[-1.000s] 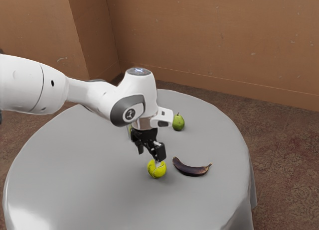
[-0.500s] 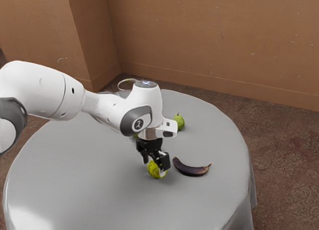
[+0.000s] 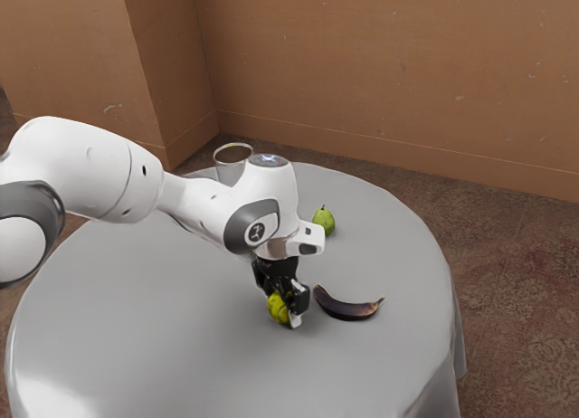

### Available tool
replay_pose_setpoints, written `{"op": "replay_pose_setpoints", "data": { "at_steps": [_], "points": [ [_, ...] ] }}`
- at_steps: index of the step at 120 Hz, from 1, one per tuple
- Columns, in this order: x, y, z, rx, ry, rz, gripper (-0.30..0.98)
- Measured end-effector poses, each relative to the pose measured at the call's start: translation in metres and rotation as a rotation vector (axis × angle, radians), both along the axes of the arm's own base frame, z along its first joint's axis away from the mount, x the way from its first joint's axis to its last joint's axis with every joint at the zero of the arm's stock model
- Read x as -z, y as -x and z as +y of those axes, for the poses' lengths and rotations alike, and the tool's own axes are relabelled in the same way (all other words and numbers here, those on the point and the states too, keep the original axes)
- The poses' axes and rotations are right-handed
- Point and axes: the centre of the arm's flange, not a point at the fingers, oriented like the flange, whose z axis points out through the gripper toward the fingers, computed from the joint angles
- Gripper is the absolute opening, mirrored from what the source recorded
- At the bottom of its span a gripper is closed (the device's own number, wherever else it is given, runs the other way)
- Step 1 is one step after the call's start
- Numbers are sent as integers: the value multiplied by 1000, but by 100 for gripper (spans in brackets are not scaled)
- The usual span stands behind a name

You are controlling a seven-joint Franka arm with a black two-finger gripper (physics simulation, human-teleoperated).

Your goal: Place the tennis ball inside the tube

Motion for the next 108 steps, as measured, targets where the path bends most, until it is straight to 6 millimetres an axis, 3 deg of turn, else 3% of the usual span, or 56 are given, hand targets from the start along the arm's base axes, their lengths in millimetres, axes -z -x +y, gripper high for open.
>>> {"op": "replay_pose_setpoints", "data": {
  "at_steps": [17,41,56,68,86,108],
  "points": [
    [-6,-1,1,-3,-8,-13,28],
    [-50,-2,6,-16,-12,-51,15],
    [-87,-1,23,-48,-22,-72,1],
    [-120,2,38,-80,-33,-87,-3],
    [-159,7,67,-136,-53,-96,-5],
    [-210,7,87,-170,-68,-132,-4]
  ]
}}
